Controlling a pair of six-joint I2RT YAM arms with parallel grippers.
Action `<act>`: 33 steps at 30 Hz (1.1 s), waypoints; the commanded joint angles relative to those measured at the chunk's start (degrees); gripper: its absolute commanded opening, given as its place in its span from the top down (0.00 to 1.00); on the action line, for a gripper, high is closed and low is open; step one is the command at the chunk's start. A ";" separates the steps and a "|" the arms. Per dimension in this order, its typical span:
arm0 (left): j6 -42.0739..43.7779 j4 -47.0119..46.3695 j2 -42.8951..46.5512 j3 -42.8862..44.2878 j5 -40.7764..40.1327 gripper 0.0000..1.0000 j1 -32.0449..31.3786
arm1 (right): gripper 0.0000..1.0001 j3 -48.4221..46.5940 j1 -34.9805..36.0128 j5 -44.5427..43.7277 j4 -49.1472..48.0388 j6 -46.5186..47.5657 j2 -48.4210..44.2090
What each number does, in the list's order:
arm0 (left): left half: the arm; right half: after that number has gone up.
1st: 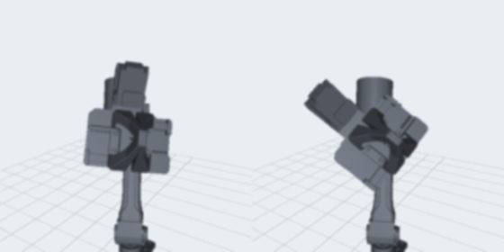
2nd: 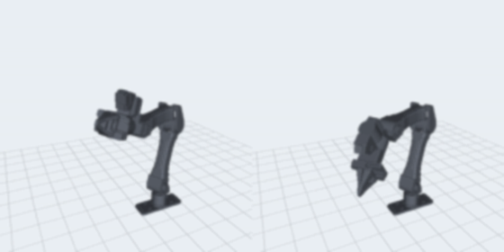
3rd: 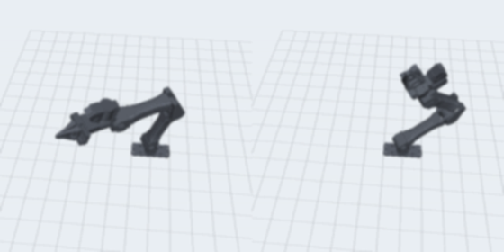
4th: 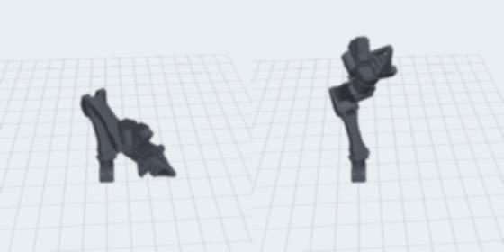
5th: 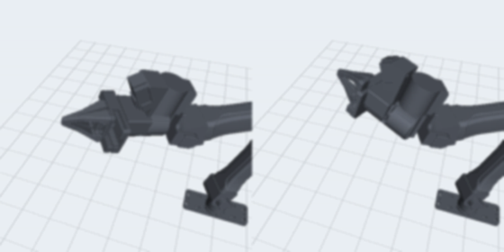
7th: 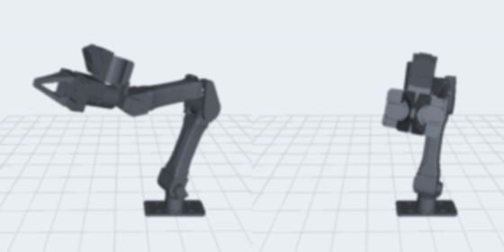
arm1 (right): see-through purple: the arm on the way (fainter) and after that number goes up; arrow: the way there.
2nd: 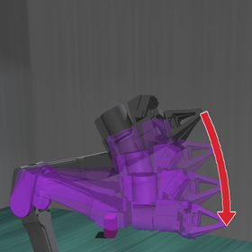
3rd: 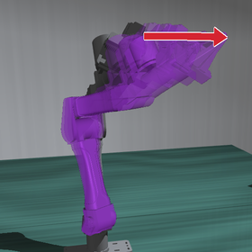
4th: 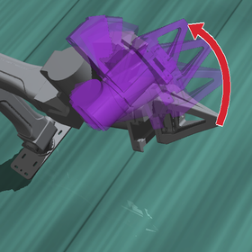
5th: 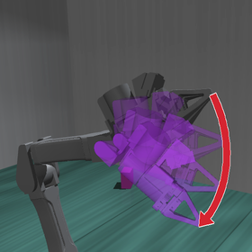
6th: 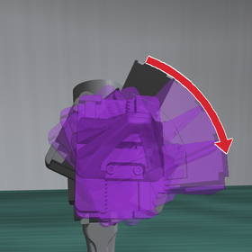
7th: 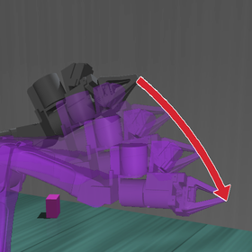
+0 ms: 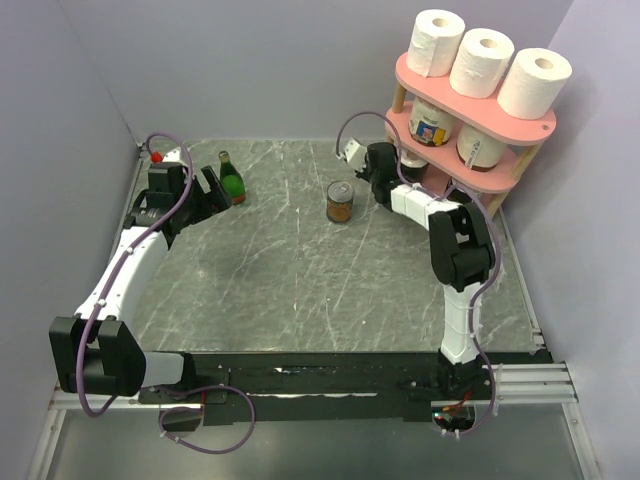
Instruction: Place and organize the paper towels onto the shelf
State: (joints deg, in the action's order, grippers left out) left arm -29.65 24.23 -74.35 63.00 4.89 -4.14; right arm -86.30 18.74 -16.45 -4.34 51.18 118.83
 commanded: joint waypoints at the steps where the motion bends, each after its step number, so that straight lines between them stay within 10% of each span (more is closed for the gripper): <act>1: -0.23 -2.08 1.75 0.01 0.74 0.03 0.27 | 0.62 -3.52 -2.39 -0.16 1.00 -1.87 2.63; 15: 0.12 -2.17 1.48 0.10 0.30 0.04 0.36 | 0.61 2.18 -2.49 2.91 3.19 -8.72 -5.87; 33: 8.02 -13.93 13.16 -4.89 14.90 0.04 -9.28 | 0.43 21.87 7.62 10.81 22.08 -35.68 -50.15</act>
State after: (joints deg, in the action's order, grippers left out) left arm -25.76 18.85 -69.56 60.05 14.00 -7.68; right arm -65.17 22.26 -7.29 11.33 27.88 77.56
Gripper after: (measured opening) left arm 0.966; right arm 0.554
